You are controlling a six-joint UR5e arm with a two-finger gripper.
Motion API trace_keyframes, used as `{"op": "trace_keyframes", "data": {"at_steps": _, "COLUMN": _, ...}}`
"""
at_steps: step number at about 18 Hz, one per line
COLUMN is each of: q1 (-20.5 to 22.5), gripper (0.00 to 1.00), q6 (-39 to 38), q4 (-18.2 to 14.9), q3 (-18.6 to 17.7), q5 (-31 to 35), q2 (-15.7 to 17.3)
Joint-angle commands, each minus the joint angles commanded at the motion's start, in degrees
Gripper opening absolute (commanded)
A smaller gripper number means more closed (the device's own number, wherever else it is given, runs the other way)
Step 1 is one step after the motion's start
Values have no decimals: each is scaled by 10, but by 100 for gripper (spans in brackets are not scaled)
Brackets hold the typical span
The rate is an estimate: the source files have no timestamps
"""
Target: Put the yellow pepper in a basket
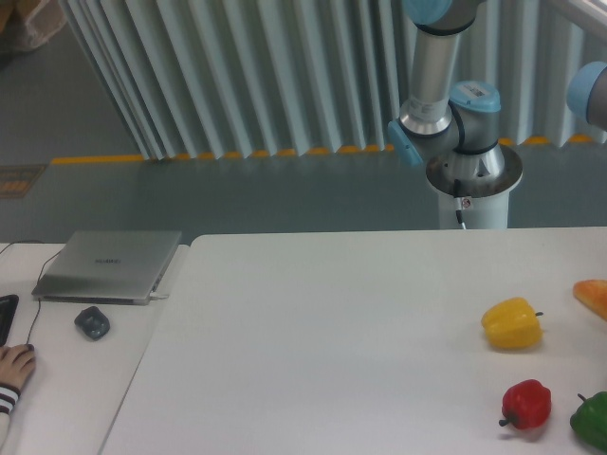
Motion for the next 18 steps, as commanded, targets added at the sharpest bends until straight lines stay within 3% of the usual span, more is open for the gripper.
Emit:
{"op": "trace_keyframes", "data": {"at_steps": 5, "q1": -1, "gripper": 100, "q6": -1, "q4": 3, "q3": -2, "q5": -6, "q2": 11}}
{"op": "trace_keyframes", "data": {"at_steps": 8, "q1": -16, "gripper": 100, "q6": -10, "q4": 14, "q3": -12, "q5": 43, "q2": 11}}
{"op": "trace_keyframes", "data": {"at_steps": 12, "q1": -26, "gripper": 100, "q6": -27, "q4": 18, "q3": -17, "q5": 42, "q2": 14}}
{"op": "trace_keyframes", "data": {"at_steps": 18, "q1": -29, "gripper": 100, "q6": -116, "q4": 24, "q3": -20, "q5": -67, "q2": 8}}
